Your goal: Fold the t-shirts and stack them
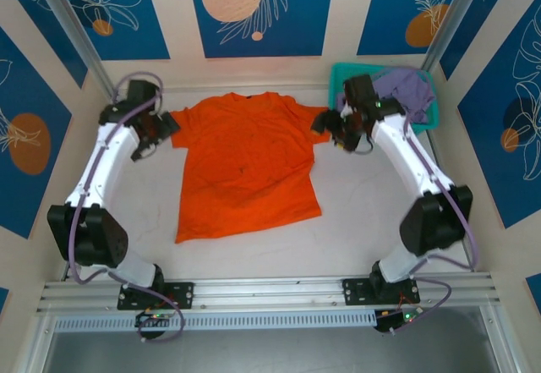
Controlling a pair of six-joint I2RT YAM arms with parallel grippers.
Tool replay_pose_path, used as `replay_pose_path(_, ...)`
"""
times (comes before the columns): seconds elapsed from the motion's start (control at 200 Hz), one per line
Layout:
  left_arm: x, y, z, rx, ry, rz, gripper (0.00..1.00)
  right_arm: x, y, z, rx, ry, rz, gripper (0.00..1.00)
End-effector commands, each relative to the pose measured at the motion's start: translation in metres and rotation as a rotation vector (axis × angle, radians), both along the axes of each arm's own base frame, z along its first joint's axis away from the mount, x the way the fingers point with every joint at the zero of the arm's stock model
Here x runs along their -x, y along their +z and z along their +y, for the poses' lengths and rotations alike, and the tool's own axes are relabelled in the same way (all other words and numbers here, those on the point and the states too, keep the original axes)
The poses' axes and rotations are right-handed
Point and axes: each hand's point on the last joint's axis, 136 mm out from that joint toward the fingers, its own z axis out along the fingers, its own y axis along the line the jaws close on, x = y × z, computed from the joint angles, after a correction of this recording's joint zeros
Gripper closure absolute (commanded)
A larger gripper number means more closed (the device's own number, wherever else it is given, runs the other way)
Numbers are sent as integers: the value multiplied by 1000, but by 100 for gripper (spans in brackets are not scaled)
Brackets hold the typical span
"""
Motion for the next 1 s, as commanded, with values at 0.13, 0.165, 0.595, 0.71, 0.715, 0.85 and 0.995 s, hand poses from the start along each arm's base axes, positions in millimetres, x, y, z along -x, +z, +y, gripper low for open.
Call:
replay_pose_path(0.13, 94, -96, -74, 103, -165, 365, 0, 83, -98, 13, 31, 71, 291, 23)
replay_pose_path(0.165, 101, -104, -76, 124, -160, 385, 1, 91, -108, 10, 41, 56, 338, 23)
replay_pose_path(0.595, -5, -94, -118, 119, -372, 269, 0, 135, -170, 35, 11, 76, 545, 40)
replay_pose_path(0.71, -57, -106, -137, 97, -422, 230, 0, 132, -181, 40, -12, 58, 560, 53)
replay_pose_path(0.715, -59, -106, -138, 96, -423, 227, 0, 131, -181, 41, -13, 57, 561, 55)
replay_pose_path(0.85, -97, -138, -147, 62, -443, 236, 0, 124, -186, 40, 14, 38, 557, 77)
replay_pose_path(0.995, -112, -159, -134, -30, -416, 269, 3, 104, -179, 33, 60, 23, 513, 90)
